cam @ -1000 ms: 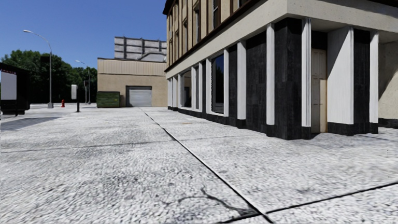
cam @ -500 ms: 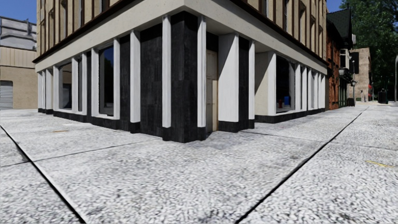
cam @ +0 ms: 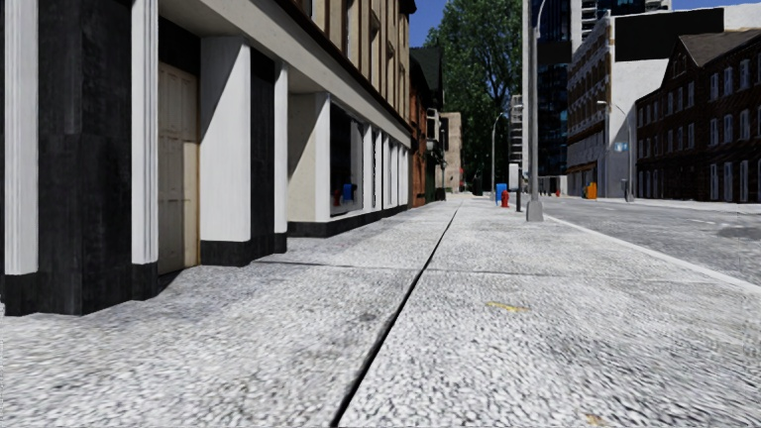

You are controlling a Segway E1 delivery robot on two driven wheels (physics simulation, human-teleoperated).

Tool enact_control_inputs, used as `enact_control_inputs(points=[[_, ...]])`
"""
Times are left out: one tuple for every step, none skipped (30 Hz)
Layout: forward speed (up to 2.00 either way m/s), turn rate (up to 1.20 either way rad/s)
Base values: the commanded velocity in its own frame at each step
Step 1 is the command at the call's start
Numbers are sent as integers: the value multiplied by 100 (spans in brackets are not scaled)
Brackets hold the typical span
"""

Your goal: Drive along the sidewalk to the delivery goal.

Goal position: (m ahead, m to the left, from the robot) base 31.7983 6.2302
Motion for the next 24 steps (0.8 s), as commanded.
enact_control_inputs(points=[[127,-105],[128,-105],[128,-105],[129,-105],[129,-105],[129,-105],[129,-105],[130,-95],[130,-46],[130,0],[130,0],[130,0],[129,0],[129,0],[129,0],[129,0],[129,0],[129,0],[129,0],[129,0],[129,0],[129,0],[129,7],[129,21]])
